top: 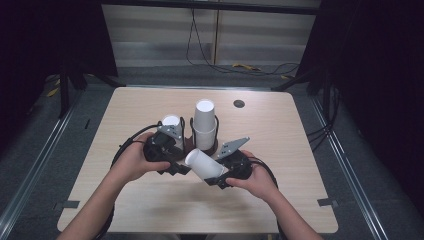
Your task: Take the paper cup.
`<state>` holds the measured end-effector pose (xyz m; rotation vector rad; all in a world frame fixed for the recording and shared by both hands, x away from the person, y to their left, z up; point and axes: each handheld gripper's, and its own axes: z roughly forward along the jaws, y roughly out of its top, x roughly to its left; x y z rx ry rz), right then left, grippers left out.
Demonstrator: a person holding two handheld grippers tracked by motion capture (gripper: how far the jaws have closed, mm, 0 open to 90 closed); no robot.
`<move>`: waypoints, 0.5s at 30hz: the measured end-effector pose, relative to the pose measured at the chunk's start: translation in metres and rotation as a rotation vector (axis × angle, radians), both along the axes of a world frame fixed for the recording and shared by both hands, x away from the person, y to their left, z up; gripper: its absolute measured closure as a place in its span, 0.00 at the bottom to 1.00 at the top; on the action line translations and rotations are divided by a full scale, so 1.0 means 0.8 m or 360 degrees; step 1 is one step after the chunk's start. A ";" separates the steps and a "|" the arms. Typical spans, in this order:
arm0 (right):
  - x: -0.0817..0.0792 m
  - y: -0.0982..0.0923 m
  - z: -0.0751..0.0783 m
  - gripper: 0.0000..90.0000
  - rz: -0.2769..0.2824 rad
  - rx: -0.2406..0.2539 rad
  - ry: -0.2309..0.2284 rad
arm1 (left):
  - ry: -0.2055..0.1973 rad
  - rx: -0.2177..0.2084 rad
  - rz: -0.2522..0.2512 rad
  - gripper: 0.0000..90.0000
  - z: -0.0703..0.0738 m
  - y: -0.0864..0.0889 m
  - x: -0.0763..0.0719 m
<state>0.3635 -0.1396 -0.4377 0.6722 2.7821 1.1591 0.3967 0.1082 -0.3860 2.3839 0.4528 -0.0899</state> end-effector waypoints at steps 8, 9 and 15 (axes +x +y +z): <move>-0.001 0.003 -0.001 0.33 0.0034 0.0012 0.0016 | -0.0026 0.0010 -0.0063 0.24 -0.003 -0.013 0.000; -0.001 0.003 -0.001 0.33 0.0034 0.0012 0.0020 | -0.0024 0.0019 -0.0081 0.24 -0.005 -0.013 0.001; -0.001 0.005 -0.001 0.33 0.0039 0.0016 0.0034 | 0.0005 -0.0006 -0.0093 0.24 -0.011 -0.016 0.001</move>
